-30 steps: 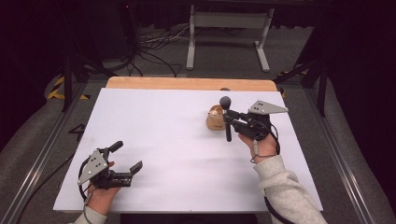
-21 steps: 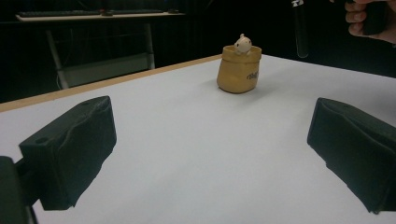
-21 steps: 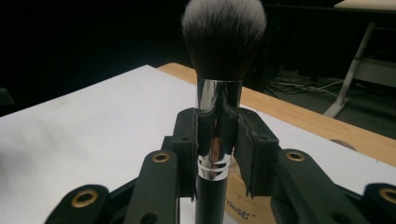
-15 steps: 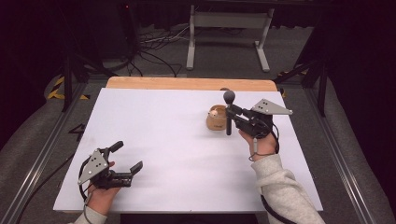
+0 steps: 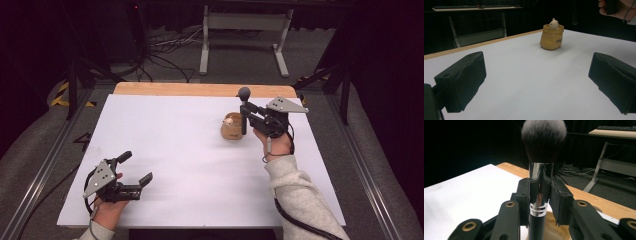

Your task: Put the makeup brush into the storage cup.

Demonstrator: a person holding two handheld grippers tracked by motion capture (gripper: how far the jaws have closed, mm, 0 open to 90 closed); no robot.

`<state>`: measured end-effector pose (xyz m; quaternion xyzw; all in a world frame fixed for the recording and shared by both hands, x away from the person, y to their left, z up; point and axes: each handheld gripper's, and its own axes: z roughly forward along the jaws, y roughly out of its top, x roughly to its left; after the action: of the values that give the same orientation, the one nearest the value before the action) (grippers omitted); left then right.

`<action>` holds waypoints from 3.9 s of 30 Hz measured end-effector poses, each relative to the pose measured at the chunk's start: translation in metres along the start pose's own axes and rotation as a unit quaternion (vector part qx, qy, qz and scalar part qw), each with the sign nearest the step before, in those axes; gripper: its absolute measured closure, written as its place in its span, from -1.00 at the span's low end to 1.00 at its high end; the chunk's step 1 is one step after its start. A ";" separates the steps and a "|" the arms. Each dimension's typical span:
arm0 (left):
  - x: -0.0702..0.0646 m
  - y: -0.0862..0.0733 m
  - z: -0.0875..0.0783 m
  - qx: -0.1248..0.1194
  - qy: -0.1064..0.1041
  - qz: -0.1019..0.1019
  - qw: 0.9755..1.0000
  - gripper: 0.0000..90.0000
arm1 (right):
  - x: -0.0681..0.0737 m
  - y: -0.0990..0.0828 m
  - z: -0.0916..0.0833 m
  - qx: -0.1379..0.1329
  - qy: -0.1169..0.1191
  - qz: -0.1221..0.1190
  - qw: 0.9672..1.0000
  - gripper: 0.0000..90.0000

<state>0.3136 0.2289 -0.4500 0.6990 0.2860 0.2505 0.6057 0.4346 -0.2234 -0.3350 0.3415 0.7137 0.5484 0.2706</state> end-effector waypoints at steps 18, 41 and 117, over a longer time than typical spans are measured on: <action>0.000 -0.001 0.000 0.001 -0.004 -0.002 1.000 -0.96 | -0.013 0.005 0.025 -0.010 -0.008 0.006 1.000 0.57; 0.000 -0.001 0.001 0.001 -0.007 -0.002 1.000 -0.96 | -0.026 -0.001 0.046 -0.009 -0.019 0.001 1.000 0.57; 0.001 0.005 -0.004 0.006 -0.003 -0.001 1.000 -1.00 | -0.011 -0.022 -0.057 -0.025 0.082 -0.060 0.995 -1.00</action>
<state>0.3118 0.2324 -0.4442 0.7029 0.2862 0.2464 0.6027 0.3937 -0.2700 -0.3422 0.2452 0.7389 0.5747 0.2521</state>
